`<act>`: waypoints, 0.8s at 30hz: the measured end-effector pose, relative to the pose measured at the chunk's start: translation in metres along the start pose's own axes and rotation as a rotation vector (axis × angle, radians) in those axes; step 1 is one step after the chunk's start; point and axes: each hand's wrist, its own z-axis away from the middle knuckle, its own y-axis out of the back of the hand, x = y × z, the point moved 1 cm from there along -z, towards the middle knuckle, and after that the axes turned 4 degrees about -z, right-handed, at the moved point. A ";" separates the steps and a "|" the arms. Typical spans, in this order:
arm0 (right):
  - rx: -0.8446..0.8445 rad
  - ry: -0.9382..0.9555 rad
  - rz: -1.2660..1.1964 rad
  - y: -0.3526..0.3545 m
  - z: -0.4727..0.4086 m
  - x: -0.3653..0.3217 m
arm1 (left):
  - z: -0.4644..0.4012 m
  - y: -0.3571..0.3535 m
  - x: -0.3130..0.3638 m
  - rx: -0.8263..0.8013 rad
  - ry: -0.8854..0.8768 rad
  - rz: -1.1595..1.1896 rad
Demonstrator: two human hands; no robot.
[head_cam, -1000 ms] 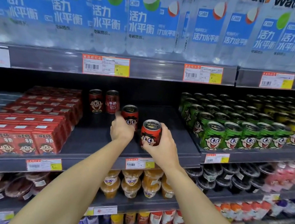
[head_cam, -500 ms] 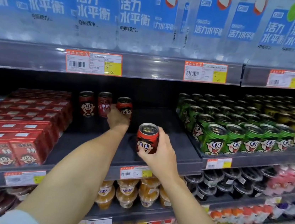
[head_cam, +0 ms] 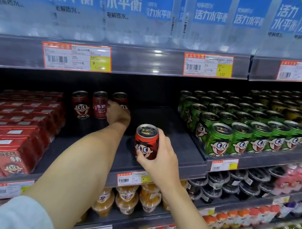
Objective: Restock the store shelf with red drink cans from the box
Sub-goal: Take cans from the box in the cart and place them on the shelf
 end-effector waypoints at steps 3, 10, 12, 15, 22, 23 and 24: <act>0.009 0.003 0.002 -0.001 0.002 -0.001 | -0.002 -0.002 0.004 0.002 0.022 -0.020; 0.011 0.002 -0.002 -0.002 0.002 -0.001 | -0.009 -0.011 0.004 -0.018 0.022 -0.035; 0.011 -0.004 -0.005 -0.003 0.003 -0.001 | -0.012 -0.010 0.003 -0.028 0.012 -0.040; 0.002 -0.014 -0.003 -0.001 0.002 -0.002 | -0.010 -0.002 0.003 -0.067 -0.009 -0.076; -0.030 -0.045 -0.008 0.002 0.001 -0.005 | 0.007 0.040 -0.001 -0.413 -0.132 -0.449; -0.034 -0.046 -0.007 0.003 0.001 -0.005 | 0.019 0.049 -0.005 -0.444 -0.222 -0.578; -0.035 -0.045 -0.007 0.003 0.001 -0.005 | 0.032 0.057 -0.009 -0.461 -0.308 -0.696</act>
